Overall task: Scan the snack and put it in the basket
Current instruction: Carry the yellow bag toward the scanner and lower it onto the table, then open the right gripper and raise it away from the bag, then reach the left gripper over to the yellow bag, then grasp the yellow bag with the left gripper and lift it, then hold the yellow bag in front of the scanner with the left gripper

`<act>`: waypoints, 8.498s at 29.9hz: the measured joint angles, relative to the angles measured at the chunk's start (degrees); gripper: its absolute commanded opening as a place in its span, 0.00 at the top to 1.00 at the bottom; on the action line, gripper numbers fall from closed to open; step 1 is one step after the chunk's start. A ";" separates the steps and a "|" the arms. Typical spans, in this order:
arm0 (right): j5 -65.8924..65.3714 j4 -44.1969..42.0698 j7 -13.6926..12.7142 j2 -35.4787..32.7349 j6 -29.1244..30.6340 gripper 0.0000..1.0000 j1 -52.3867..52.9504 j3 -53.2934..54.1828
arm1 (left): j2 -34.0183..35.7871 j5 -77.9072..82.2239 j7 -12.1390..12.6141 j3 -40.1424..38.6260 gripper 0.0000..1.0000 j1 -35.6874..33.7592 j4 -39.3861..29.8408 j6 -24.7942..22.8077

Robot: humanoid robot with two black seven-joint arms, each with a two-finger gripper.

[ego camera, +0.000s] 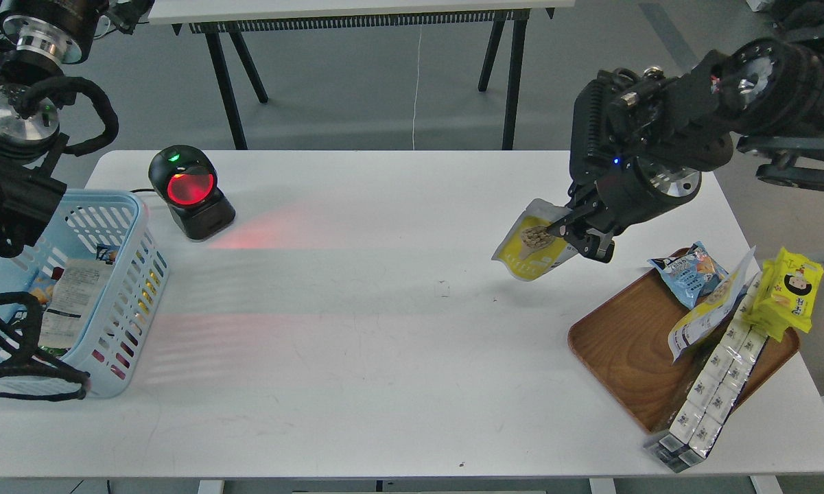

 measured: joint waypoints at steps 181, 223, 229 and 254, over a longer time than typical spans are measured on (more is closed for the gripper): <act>111.23 -44.28 -0.01 5.40 6.76 0.01 -65.14 78.45 | 6.01 138.81 -5.62 39.98 0.49 0.87 -61.51 0.00; 111.14 -44.22 0.01 4.49 6.19 0.01 -64.39 80.21 | 19.98 138.80 -14.15 30.39 0.99 1.05 -63.40 0.00; 111.14 -44.30 0.01 4.49 6.15 0.01 -64.32 80.21 | 24.34 138.80 -16.56 30.31 1.00 0.96 -63.44 0.00; 111.05 -44.40 -0.02 5.28 6.13 0.01 -64.41 80.12 | 25.20 138.80 -19.12 29.73 1.00 0.18 -55.07 0.00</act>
